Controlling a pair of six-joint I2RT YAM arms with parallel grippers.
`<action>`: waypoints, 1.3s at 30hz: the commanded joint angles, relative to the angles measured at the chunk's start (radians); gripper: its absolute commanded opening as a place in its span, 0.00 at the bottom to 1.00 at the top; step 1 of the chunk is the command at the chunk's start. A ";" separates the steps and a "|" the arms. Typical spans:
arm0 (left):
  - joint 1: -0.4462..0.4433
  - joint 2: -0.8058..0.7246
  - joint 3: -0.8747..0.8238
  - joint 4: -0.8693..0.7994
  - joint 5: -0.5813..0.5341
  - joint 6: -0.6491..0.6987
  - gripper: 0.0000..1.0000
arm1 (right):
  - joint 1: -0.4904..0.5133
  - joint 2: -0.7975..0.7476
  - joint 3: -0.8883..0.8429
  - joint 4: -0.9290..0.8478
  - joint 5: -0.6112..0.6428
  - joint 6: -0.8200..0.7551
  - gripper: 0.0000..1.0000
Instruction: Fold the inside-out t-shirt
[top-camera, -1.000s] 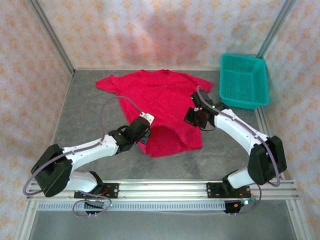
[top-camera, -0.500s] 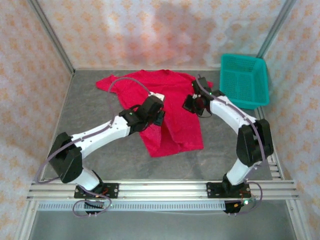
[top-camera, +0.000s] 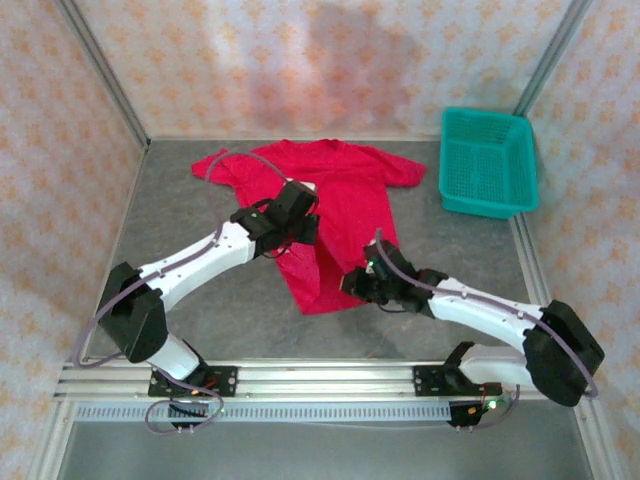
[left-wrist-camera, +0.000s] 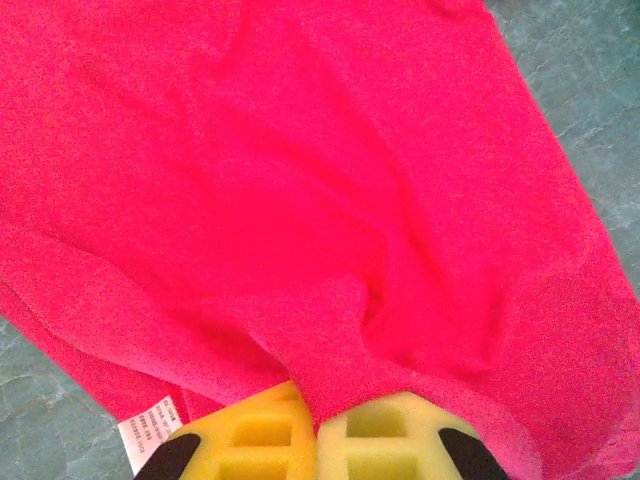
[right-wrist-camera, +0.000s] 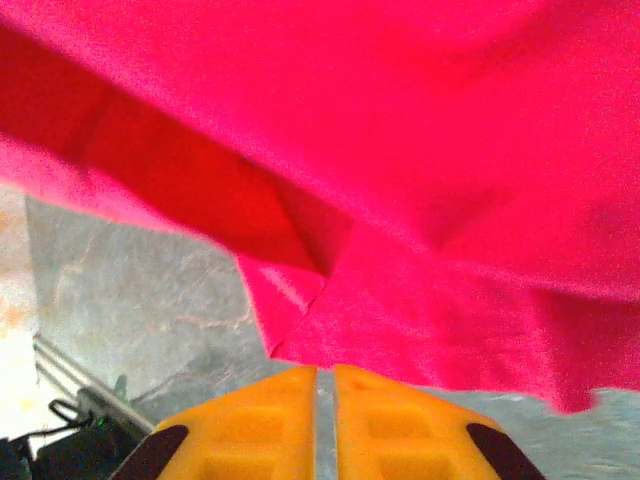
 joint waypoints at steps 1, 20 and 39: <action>0.005 0.004 0.045 -0.048 0.017 -0.022 0.00 | 0.069 0.038 -0.021 0.215 0.054 0.048 0.16; -0.002 -0.149 -0.051 -0.018 0.156 -0.138 0.00 | -0.271 0.449 0.383 0.120 0.597 -0.016 0.65; 0.003 0.064 0.084 0.021 0.262 -0.232 0.00 | -0.173 0.267 0.219 0.017 0.314 0.026 0.63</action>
